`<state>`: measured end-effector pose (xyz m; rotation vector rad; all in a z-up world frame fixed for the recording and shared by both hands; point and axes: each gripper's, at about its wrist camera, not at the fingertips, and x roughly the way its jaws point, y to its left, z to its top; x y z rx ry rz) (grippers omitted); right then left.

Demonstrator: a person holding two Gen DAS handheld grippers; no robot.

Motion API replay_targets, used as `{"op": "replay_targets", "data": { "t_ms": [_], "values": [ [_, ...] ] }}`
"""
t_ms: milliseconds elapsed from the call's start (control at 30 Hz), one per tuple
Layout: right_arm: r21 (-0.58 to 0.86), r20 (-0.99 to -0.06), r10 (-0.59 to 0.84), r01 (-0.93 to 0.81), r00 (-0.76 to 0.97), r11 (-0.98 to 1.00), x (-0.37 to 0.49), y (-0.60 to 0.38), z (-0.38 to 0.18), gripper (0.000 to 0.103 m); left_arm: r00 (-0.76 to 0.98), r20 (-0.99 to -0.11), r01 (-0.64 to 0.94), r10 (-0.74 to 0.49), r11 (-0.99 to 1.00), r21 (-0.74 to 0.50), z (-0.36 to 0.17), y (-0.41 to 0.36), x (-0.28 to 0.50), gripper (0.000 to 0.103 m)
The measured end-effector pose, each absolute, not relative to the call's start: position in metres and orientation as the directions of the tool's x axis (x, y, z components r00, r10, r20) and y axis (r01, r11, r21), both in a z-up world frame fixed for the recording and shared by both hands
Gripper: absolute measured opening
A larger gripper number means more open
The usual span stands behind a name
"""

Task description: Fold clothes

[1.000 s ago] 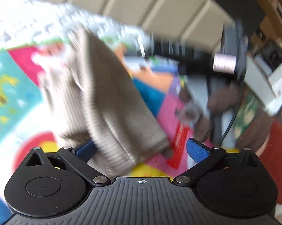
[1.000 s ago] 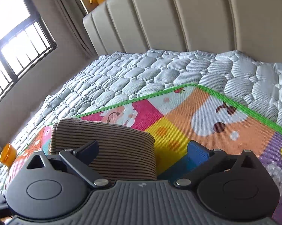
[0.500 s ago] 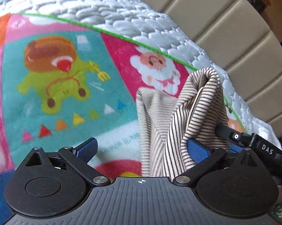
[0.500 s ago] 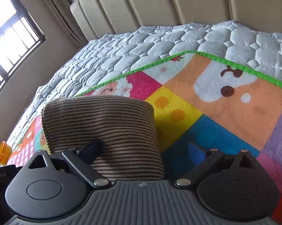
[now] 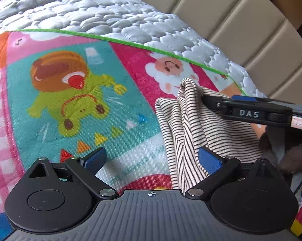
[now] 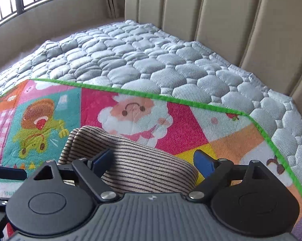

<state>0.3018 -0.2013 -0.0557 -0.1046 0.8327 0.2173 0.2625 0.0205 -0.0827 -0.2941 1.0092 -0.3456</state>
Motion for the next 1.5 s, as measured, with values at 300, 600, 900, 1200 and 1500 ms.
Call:
{"op": "replay_targets", "data": {
  "t_ms": [300,600,900,1200,1500],
  "values": [
    [-0.115,-0.661,0.180,-0.335,0.729,0.935,0.165,-0.191,-0.022,0.093,0.516,-0.750,0.071,-0.414,0.893,-0.444,-0.076,0.034,0.266,0.090],
    [-0.277,-0.705,0.135,-0.445,0.696,0.851,0.141,-0.158,-0.044,0.086,0.462,-0.764,0.179,-0.451,0.891,-0.417,-0.090,0.010,0.254,0.064],
    [-0.296,-0.698,0.072,-0.380,0.712,0.876,0.122,-0.206,-0.014,0.087,0.295,-0.713,0.230,-0.636,0.772,-0.593,-0.098,-0.014,0.245,0.031],
    [-0.275,-0.613,0.029,-0.247,0.789,0.929,0.132,-0.151,-0.037,0.096,0.499,-0.723,-0.004,-0.477,0.833,-0.553,-0.075,0.046,0.254,0.071],
    [-0.284,-0.579,-0.005,-0.196,0.815,0.939,0.146,-0.164,-0.047,0.072,0.478,-0.754,0.021,-0.451,0.864,-0.504,-0.080,0.039,0.253,0.076]
  ]
}}
